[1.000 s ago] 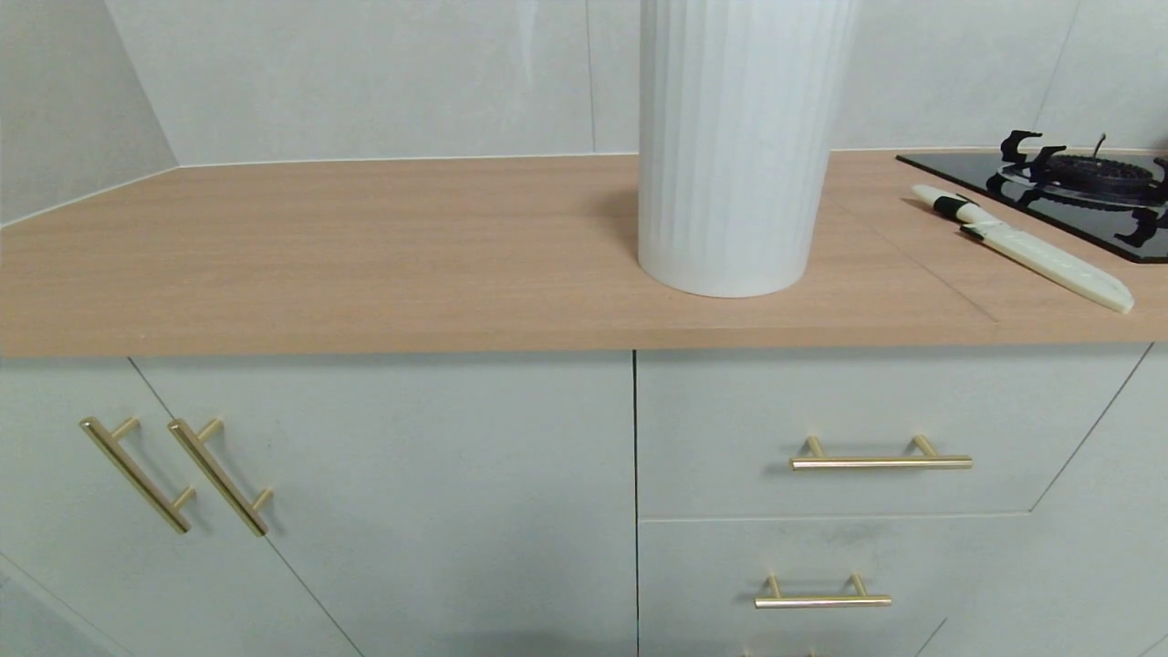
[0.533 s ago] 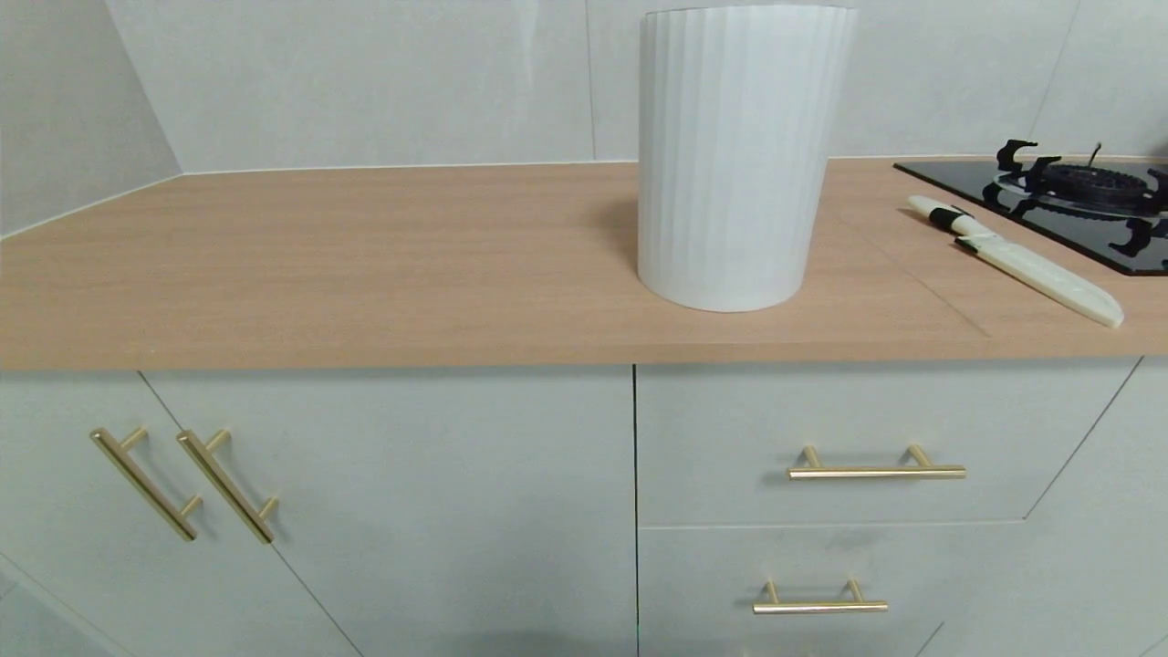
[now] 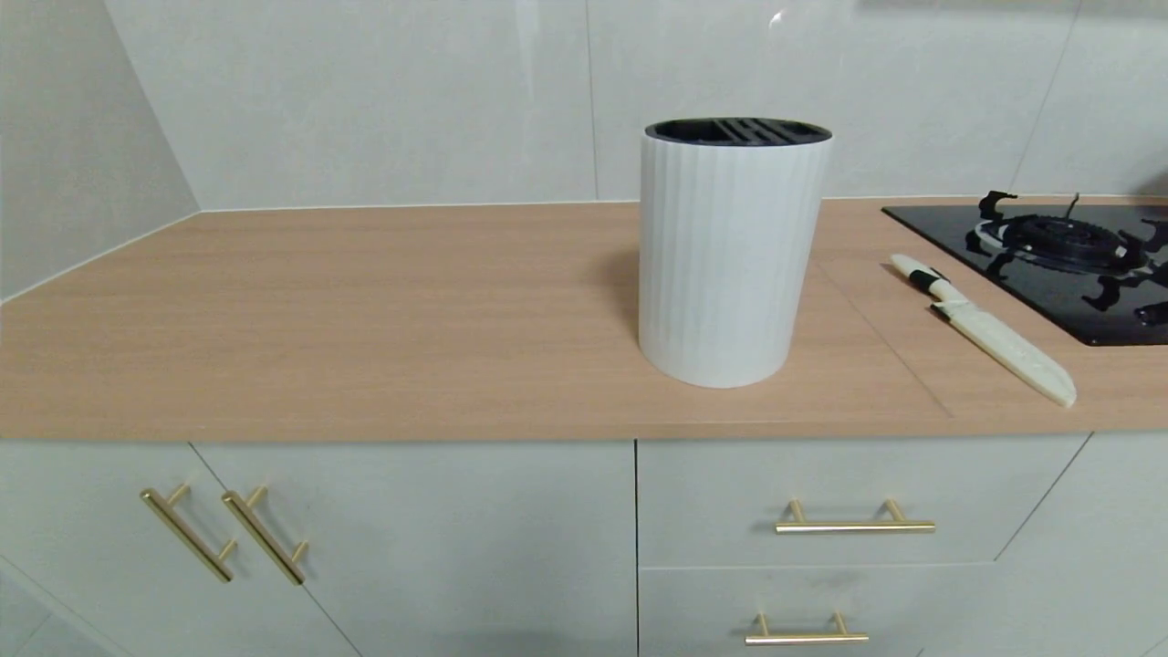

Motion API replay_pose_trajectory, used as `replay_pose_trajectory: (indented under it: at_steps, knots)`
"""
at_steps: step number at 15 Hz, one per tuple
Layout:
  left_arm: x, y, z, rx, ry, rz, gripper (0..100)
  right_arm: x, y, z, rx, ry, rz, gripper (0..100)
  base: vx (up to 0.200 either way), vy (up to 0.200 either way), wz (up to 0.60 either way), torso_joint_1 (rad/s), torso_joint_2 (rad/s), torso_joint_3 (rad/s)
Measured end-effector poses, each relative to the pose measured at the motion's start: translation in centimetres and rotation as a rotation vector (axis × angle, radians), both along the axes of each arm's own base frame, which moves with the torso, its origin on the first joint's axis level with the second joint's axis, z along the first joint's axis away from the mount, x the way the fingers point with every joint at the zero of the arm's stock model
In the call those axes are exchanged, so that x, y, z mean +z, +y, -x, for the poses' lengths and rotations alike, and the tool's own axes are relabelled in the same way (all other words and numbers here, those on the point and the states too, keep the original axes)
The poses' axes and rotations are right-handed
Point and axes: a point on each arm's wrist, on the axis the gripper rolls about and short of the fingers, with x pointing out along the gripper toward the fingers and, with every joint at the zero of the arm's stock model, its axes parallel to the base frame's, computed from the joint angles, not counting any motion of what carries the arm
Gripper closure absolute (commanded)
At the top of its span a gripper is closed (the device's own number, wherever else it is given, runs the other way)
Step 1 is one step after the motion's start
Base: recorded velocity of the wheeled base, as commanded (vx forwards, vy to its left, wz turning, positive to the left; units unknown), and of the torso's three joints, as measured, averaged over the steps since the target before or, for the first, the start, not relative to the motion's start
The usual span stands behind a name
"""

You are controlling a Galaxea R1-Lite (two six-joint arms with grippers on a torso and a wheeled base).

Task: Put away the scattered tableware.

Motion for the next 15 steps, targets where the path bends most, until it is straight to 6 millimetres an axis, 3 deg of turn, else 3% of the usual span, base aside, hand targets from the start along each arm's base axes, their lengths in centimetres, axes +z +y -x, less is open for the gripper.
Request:
replay_pose_trajectory:
  at_steps: [15]
  knots:
    - [0.00,0.00,0.00,0.000,0.000,0.000,0,0.00,0.00,0.00,0.000,0.000,0.000,0,0.000,0.000,0.00,0.212,-0.50,-0.288]
